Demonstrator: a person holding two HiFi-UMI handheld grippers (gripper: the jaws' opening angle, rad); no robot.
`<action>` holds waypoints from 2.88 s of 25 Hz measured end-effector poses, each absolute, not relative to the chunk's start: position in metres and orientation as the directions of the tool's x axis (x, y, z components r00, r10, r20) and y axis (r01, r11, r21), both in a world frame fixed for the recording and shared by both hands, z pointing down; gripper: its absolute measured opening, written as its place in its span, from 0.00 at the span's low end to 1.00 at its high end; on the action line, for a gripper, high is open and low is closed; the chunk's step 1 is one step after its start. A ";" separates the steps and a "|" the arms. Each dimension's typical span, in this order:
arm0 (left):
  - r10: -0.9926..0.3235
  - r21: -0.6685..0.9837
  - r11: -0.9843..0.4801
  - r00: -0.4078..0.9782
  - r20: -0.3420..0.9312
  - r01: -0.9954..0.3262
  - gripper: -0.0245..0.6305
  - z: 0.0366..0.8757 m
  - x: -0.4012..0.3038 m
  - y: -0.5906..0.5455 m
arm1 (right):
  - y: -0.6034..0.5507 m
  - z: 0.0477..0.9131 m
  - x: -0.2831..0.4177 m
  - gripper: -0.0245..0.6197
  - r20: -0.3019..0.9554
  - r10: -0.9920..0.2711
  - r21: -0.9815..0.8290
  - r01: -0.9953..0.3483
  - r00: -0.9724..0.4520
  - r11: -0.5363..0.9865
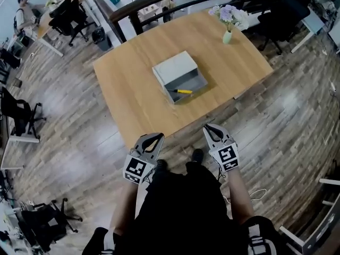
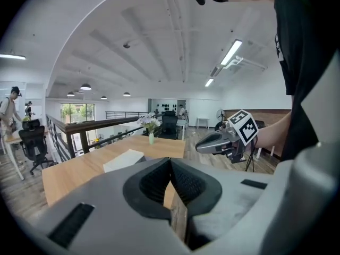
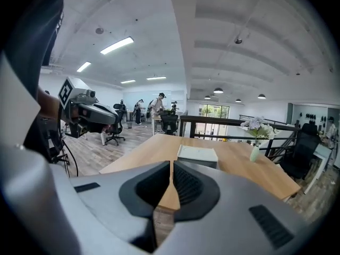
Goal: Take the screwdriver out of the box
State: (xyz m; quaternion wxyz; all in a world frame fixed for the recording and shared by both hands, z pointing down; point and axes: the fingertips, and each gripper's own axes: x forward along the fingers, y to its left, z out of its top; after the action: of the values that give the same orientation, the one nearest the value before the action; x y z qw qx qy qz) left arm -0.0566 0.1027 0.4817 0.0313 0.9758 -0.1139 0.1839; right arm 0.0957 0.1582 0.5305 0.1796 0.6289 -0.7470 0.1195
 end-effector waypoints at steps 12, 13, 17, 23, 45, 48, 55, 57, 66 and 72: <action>-0.404 0.029 -0.895 0.837 0.368 -0.445 0.07 0.486 -0.013 0.117 | 0.139 0.533 0.145 0.09 0.436 -0.831 0.031 -0.917 -0.347 0.399; -0.412 0.024 -0.892 0.834 0.368 -0.451 0.07 0.485 -0.011 0.118 | 0.138 0.535 0.149 0.09 0.439 -0.825 0.032 -0.912 -0.355 0.410; -0.433 0.025 -0.879 0.817 0.380 -0.477 0.07 0.487 -0.010 0.109 | 0.128 0.541 0.152 0.09 0.450 -0.809 0.022 -0.901 -0.378 0.433; -0.414 0.056 -0.878 0.812 0.412 -0.476 0.07 0.505 -0.003 0.085 | 0.106 0.552 0.148 0.09 0.478 -0.784 0.028 -0.886 -0.395 0.463; -0.324 0.107 -0.921 0.891 0.320 -0.373 0.07 0.508 0.023 -0.084 | -0.043 0.567 0.141 0.09 0.595 -0.732 0.165 -0.842 -0.331 0.514; -0.326 0.095 -0.924 0.894 0.308 -0.370 0.07 0.504 0.023 -0.098 | -0.049 0.574 0.144 0.09 0.620 -0.721 0.155 -0.853 -0.309 0.499; -0.366 0.128 -0.897 0.873 0.323 -0.423 0.07 0.513 0.007 -0.114 | -0.073 0.591 0.140 0.09 0.659 -0.682 0.183 -0.812 -0.317 0.554; -0.388 0.137 -0.885 0.868 0.311 -0.445 0.07 0.514 0.005 -0.119 | -0.074 0.602 0.141 0.09 0.679 -0.660 0.171 -0.805 -0.322 0.568; -0.480 0.142 -0.831 0.823 0.304 -0.537 0.07 0.513 0.002 -0.141 | -0.085 0.643 0.146 0.09 0.760 -0.533 0.119 -0.726 -0.372 0.677; -0.537 0.145 -0.786 0.780 0.321 -0.601 0.07 0.515 0.003 -0.147 | -0.093 0.679 0.152 0.09 0.793 -0.446 0.045 -0.691 -0.415 0.722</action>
State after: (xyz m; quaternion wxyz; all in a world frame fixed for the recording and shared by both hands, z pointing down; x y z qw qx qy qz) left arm 0.0028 -0.1469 0.5148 0.1205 0.9357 -0.3038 0.1327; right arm 0.1518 -0.0934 0.6789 0.4181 0.3432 -0.8283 0.1461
